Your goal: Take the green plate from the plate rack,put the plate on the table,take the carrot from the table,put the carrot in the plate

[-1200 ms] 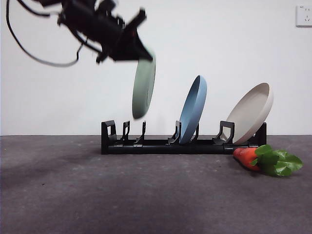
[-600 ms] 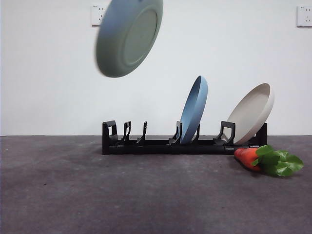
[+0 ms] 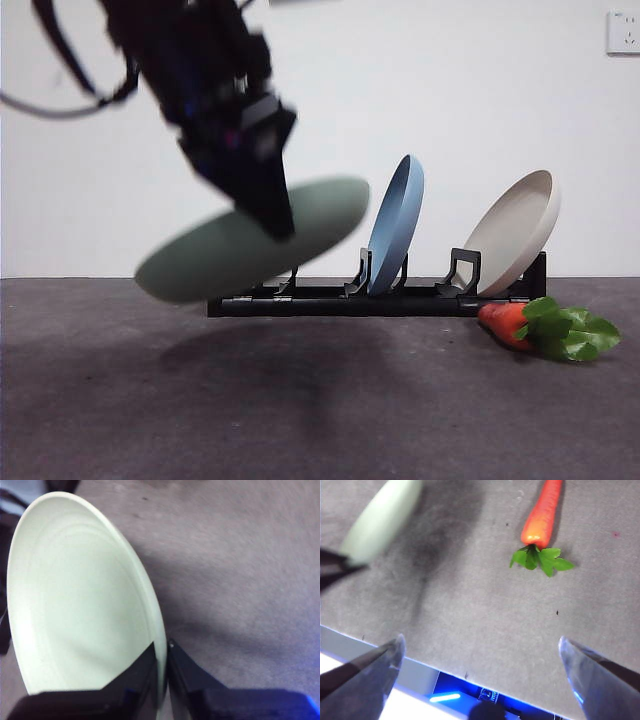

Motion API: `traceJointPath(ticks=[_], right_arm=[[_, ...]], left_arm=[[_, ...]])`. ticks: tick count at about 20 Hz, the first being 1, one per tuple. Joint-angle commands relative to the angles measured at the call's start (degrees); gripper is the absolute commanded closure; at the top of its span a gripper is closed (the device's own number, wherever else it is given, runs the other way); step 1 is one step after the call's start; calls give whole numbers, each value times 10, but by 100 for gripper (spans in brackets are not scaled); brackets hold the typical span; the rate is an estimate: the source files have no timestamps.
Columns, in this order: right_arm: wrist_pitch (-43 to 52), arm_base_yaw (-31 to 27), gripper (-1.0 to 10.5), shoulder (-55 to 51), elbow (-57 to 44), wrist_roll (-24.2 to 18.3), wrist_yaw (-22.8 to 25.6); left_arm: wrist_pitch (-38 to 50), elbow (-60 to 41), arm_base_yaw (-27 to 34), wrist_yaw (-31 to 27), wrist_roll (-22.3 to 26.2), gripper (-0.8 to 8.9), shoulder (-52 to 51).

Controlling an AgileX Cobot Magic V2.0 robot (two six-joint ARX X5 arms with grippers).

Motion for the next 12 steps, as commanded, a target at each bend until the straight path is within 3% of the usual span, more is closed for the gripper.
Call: traceJointPath(ticks=[1,6,12], right_arm=[[17,1,258,14,1,10,-2],[22,2,258,38,1,12,-1],[60,2,258,66,1,17,0]], left_arm=[[60,-21,-17,-9,68,819,20],[83,-21,-27,-20,118,819,105],[91,-21,-30,-16,110,814,180]])
